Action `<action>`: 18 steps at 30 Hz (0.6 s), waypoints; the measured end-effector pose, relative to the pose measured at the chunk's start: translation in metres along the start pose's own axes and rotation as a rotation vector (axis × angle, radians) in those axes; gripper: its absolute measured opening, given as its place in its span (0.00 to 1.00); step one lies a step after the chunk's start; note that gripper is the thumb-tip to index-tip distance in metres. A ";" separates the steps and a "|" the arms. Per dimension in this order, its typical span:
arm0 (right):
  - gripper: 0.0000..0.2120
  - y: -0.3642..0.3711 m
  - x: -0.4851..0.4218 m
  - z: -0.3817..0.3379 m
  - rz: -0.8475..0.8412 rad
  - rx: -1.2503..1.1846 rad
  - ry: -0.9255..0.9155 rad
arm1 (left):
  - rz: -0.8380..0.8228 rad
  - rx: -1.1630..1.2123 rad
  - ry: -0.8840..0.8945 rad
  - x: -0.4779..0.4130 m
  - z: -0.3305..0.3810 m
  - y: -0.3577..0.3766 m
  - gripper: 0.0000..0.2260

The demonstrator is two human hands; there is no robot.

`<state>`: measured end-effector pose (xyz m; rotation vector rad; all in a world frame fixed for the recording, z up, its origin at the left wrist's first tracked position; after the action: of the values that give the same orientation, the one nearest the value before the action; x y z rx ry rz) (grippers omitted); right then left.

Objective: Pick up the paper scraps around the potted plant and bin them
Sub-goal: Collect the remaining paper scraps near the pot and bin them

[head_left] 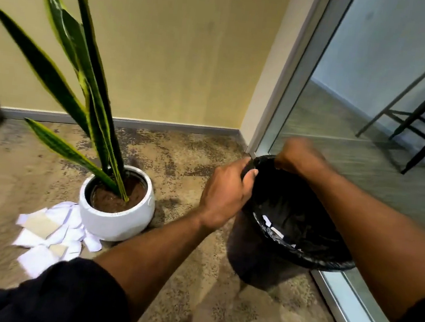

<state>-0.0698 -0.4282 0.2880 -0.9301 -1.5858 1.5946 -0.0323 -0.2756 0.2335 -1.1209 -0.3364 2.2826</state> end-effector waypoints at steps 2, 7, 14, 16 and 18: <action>0.08 -0.007 0.006 -0.028 0.036 -0.057 -0.014 | 0.019 -0.006 -0.034 0.003 -0.019 -0.036 0.13; 0.08 0.028 0.059 -0.123 -0.353 -0.057 -0.141 | -0.189 -0.193 -0.081 0.029 -0.075 -0.127 0.08; 0.05 0.101 0.172 -0.240 -0.616 -0.140 -0.429 | -0.356 -0.311 -0.279 0.089 -0.153 -0.231 0.07; 0.06 0.121 0.197 -0.266 -0.615 -0.144 -0.497 | -0.416 -0.255 -0.347 0.104 -0.172 -0.244 0.06; 0.07 0.143 0.218 -0.287 -0.576 -0.129 -0.555 | -0.517 -0.144 -0.512 0.127 -0.199 -0.251 0.07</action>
<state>0.0703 -0.0977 0.1423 -0.0372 -2.1055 1.3936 0.1581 -0.0031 0.1425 -0.4148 -0.8872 2.0543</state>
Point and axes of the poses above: each hand's wrist, its own x-axis away from the middle knuckle, its own y-axis out of the palm, z = x × y, the point moved 9 cm from there along -x, towards the middle knuckle, and after that the axes turned 14 degrees about y, right-handed, at the moved point
